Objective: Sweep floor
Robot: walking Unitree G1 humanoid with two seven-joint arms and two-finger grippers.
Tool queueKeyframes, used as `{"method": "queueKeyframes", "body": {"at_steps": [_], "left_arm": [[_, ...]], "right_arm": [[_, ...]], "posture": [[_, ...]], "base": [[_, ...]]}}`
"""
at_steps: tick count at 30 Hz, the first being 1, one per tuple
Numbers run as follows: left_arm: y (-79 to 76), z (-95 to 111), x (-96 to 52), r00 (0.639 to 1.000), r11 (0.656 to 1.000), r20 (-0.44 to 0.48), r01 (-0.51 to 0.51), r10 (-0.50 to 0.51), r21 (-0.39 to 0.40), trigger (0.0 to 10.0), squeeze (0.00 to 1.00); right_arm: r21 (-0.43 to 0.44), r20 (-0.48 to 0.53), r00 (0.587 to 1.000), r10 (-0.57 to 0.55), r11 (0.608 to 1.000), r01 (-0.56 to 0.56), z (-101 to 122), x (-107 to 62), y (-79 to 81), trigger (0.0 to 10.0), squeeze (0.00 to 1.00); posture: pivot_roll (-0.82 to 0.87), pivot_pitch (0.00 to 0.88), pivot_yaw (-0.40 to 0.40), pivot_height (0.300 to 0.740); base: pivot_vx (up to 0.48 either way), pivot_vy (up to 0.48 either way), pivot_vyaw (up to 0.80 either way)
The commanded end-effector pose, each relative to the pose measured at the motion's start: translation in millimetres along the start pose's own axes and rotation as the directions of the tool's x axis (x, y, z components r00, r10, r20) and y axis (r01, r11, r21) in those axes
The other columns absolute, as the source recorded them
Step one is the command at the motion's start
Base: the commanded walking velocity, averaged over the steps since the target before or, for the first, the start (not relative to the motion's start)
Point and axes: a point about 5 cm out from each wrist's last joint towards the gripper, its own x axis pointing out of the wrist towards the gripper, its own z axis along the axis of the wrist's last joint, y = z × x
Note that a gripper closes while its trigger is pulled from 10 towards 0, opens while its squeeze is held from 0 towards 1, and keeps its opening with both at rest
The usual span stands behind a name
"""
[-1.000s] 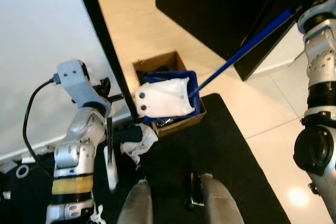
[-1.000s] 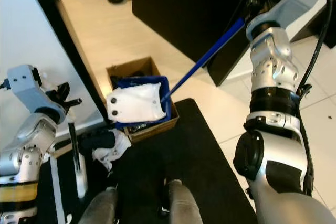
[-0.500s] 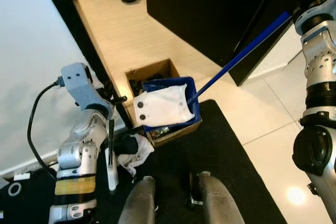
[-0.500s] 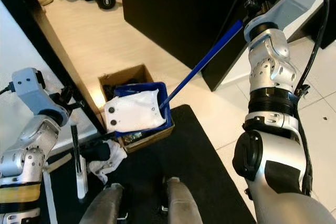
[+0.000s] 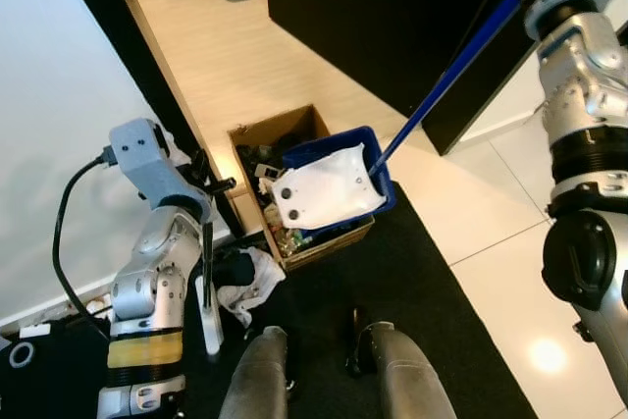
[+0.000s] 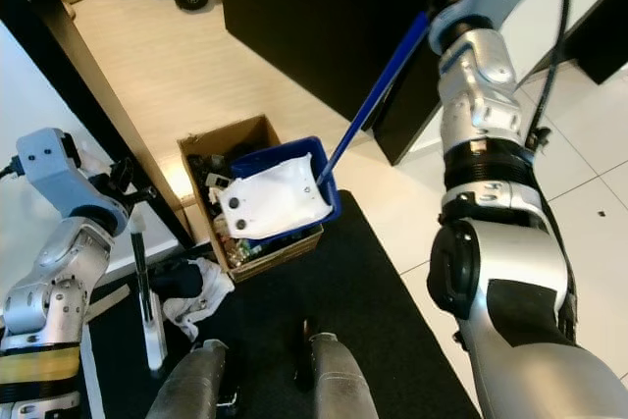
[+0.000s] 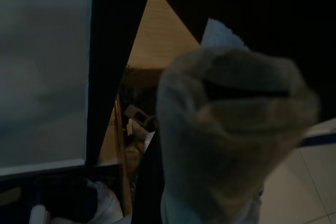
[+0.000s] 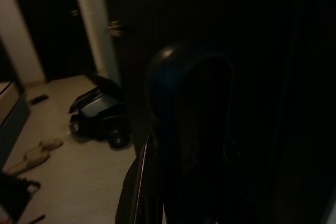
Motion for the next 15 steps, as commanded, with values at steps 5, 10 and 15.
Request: {"method": "queueKeyframes", "body": {"at_steps": [5,10,15], "left_arm": [[-10.0,-8,-7.7,1.0,1.0,0.013,0.021,-0.021,-0.005,10.0,0.0],[-10.5,-12,-12.3,1.0,1.0,0.003,0.025,-0.025,-0.012,10.0,0.0],[-14.8,-14,-13.0,0.999,0.999,0.001,0.045,-0.045,-0.017,10.0,0.0]], "right_arm": [[-0.059,0.117,0.978,0.174,0.984,-0.168,14,10.9,46.5,10.0,0.0],[-0.161,0.188,0.932,0.31,0.946,-0.282,21,11.2,80.7,10.0,0.0],[-0.333,0.279,0.84,0.465,0.867,-0.369,27,2.6,125.3,10.0,0.0]], "posture": [[0.03,0.19,-0.092,0.74],[0.03,0.199,-0.091,0.74],[0.04,0.204,-0.084,0.74]], "base": [[0.0,0.0,0.0],[0.0,0.0,0.0],[0.0,0.0,0.0]]}}
